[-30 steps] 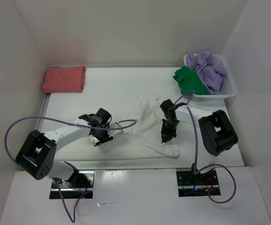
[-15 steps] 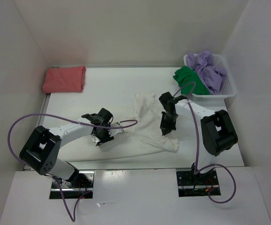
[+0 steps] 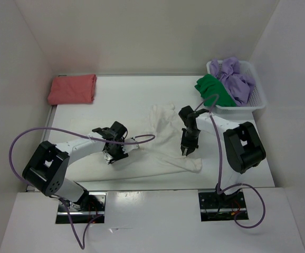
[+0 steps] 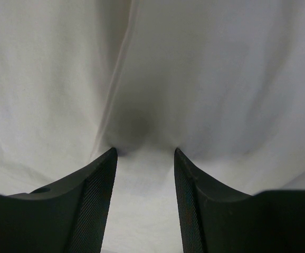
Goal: Fold and stack the t-shirts
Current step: Fold the flattened tshirt in 1/3 of the way
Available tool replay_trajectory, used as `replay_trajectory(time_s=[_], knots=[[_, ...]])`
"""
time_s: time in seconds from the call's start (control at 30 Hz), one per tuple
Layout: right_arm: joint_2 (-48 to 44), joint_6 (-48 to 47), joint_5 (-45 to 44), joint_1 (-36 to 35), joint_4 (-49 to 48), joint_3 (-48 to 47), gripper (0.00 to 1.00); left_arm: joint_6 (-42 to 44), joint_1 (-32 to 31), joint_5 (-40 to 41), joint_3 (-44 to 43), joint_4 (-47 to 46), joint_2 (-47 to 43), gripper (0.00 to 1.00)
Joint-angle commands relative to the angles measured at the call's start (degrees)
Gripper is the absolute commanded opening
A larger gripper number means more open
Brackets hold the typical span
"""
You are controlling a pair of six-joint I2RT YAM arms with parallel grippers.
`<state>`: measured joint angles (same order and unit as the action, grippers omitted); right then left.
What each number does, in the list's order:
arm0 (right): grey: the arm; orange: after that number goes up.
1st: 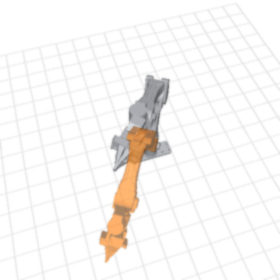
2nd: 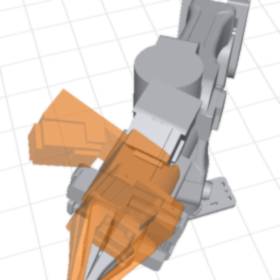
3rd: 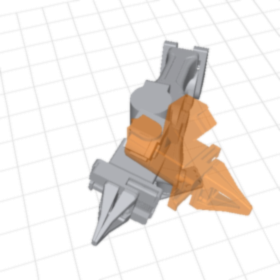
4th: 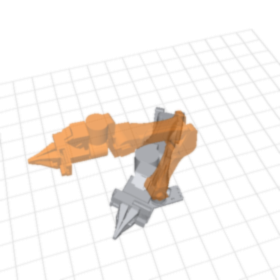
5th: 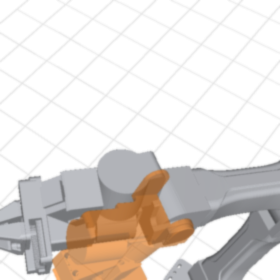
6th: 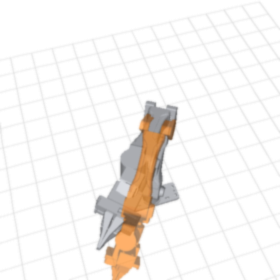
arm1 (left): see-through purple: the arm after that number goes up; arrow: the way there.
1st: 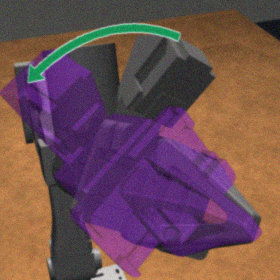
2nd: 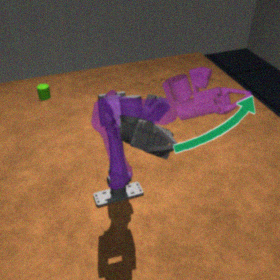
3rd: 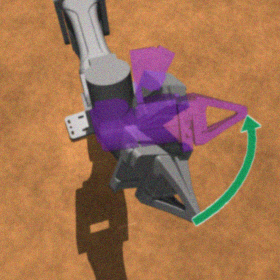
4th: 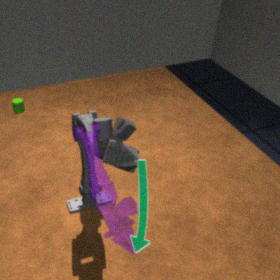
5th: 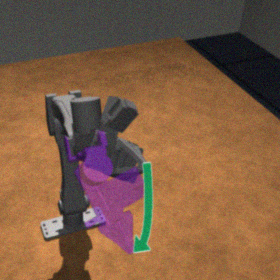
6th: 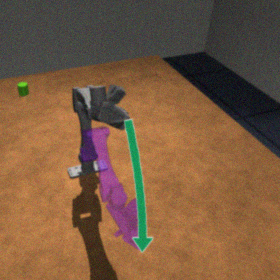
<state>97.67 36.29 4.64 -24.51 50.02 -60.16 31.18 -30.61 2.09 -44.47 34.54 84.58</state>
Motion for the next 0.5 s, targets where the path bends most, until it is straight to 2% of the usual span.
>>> replay_trajectory(time_s=[0.0, 0.27, 0.37, 0.4, 0.47], knots=[[-0.6, -0.7, 1.8, -0.4, -0.2, 1.1, 0.27, -0.5, 0.1, -0.5, 1.3, -0.7, 2.9, 0.55], [-1.3, -0.7, 2.9, -0.4, 1.2, 2.2, 0.24, -0.5, 0.1, -0.5, 1.3, -0.2, 2.9, 0.55], [-2.8, -0.7, 2.4, -0.4, 1.2, 2.2, 0.12, -0.5, 0.1, -0.5, 1.3, -0.2, 2.9, 0.55], [-2.8, -0.7, 2.4, -0.4, 1.2, 2.2, 0.03, -0.5, 0.1, -0.5, 1.3, -0.2, 3.4, 0.55], [-2.8, -0.7, 1.9, -0.4, 1.2, 2.2, 0.00, -0.5, 0.1, -0.5, 1.3, -0.2, 3.4, 0.55]])
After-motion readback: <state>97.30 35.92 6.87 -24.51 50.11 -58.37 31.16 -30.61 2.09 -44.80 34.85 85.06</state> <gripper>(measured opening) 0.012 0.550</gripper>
